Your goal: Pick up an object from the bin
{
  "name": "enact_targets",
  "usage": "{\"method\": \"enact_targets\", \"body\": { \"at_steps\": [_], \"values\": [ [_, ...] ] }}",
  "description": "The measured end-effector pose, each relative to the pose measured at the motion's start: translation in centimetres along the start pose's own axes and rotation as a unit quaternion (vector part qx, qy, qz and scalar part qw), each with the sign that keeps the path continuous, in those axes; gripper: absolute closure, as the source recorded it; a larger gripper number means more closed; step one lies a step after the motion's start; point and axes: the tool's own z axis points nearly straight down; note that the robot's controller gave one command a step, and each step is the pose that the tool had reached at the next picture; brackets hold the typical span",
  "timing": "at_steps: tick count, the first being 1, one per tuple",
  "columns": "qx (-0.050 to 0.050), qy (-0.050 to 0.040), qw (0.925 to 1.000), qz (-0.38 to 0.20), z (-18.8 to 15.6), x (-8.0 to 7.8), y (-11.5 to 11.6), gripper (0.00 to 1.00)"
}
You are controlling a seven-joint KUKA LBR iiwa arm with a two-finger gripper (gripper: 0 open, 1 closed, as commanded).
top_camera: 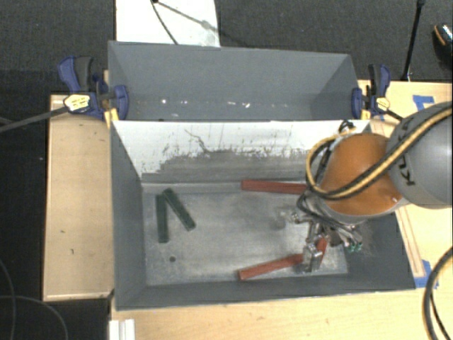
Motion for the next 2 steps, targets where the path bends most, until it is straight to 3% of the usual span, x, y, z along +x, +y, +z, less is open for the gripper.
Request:
{"method": "enact_targets", "body": {
  "at_steps": [1, 2],
  "values": [
    [-0.001, -0.0005, 1.0000, -0.003, -0.2, -0.1, 0.4, 1.00],
    [0.001, -0.0037, 0.9999, -0.010, -23.2, 0.4, 0.3, 1.00]
  ]
}}
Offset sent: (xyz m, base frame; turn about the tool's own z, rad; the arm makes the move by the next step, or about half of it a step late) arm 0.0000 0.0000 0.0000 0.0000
